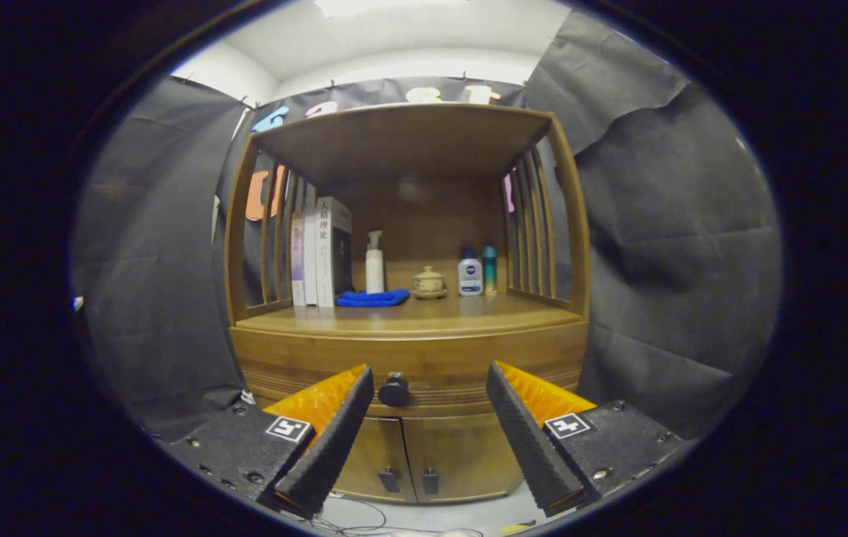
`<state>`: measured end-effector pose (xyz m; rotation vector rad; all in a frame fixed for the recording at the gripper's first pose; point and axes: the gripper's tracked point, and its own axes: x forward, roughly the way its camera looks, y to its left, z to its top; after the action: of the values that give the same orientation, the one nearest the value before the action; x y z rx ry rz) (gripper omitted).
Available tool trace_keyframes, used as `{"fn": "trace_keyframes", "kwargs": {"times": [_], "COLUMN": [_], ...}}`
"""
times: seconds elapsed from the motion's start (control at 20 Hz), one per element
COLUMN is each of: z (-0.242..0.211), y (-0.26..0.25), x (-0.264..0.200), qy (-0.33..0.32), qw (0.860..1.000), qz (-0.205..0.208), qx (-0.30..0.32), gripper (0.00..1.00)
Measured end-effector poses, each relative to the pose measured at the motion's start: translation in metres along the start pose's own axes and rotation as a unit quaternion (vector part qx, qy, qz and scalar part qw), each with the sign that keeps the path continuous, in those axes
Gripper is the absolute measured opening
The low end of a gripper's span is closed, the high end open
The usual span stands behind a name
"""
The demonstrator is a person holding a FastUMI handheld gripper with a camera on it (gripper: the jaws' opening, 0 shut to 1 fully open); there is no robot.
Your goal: Pull open the drawer, take out the items inside it, and place them on the countertop above the cabinet.
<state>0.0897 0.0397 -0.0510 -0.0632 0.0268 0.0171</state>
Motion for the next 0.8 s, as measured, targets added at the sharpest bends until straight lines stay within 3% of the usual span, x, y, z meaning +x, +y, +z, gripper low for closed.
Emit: {"fn": "trace_keyframes", "kwargs": {"times": [0.4,0.6,0.7,0.8], "z": [-0.048,-0.047,-0.046,-0.051], "y": [0.039,0.041,0.043,0.044], "x": [0.084,0.112,0.127,0.133], "qy": [0.022,0.044,0.053,0.06], "qw": [1.0,0.998,0.998,0.998], "qz": [-0.006,-0.027,-0.028,-0.026], "qx": [-0.017,-0.026,-0.02,-0.017], "gripper": [0.99,0.98,0.93,0.82]}}
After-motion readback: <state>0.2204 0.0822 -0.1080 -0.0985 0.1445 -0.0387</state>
